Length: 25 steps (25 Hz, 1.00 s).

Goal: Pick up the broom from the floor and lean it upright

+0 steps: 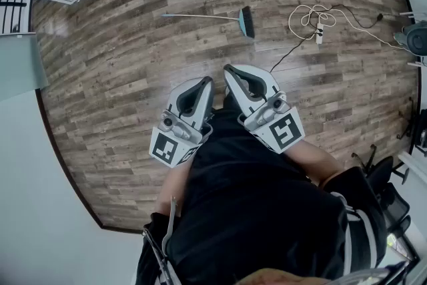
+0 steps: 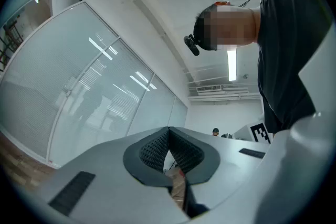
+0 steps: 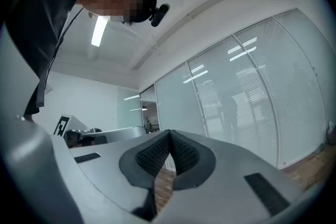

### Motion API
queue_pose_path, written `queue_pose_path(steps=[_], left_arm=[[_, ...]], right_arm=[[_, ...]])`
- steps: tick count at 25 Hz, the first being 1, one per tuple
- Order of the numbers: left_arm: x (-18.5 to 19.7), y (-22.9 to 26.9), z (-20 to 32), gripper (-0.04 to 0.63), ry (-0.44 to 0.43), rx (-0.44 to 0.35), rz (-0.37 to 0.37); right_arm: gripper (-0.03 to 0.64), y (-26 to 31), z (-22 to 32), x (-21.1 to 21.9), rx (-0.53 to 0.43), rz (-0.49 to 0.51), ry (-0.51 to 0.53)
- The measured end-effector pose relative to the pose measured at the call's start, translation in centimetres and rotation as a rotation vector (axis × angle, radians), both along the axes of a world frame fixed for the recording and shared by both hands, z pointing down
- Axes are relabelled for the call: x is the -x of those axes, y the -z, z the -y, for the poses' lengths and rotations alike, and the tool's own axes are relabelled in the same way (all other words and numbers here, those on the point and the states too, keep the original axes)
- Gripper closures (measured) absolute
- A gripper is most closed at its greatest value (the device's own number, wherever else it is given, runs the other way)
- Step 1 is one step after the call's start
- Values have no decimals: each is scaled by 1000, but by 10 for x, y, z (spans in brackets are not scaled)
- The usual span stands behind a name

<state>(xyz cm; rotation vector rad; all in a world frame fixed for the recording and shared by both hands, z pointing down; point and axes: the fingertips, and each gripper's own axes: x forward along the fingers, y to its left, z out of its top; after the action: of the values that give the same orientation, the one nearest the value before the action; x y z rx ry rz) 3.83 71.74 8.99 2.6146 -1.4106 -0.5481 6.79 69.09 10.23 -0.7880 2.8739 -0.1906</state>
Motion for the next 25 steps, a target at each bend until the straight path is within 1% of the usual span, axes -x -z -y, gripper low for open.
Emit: queue_pose_path(steps=[2, 4, 6, 8, 9, 13, 16, 17, 18, 20, 22, 23, 25], left_arm=[[-3, -1, 0, 577, 13, -2, 13], [-2, -4, -2, 577, 31, 2, 11], [7, -8, -4, 577, 55, 22, -26], [22, -18, -5, 577, 87, 56, -70], [30, -24, -6, 577, 105, 70, -78], [52, -41, -13, 577, 175, 120, -79], [71, -54, -12, 577, 216, 166, -162], [77, -58, -10, 577, 225, 175, -178], [82, -62, -7, 577, 232, 181, -179], [90, -67, 3, 577, 237, 189, -168], [98, -70, 16, 577, 245, 202, -150], [101, -72, 22, 577, 255, 208, -121], [106, -73, 37, 577, 268, 206, -24]], right_arm=[[600, 3, -5, -1, -26, 5, 21], [600, 8, -8, -7, -44, 31, 28], [599, 14, -10, -17, -56, 59, 11], [600, 13, -8, -28, -62, 51, -18], [598, 11, -7, -32, -59, 42, -27], [598, -6, -5, -39, -5, 25, -31], [598, -15, 4, -43, 42, 28, -48], [599, -17, 9, -42, 60, 28, -55], [599, -19, 14, -41, 78, 24, -62], [600, -20, 24, -38, 98, 9, -78], [600, -18, 34, -33, 94, -5, -95], [600, -18, 39, -30, 86, -13, -102], [599, -19, 48, -19, 68, -36, -108]])
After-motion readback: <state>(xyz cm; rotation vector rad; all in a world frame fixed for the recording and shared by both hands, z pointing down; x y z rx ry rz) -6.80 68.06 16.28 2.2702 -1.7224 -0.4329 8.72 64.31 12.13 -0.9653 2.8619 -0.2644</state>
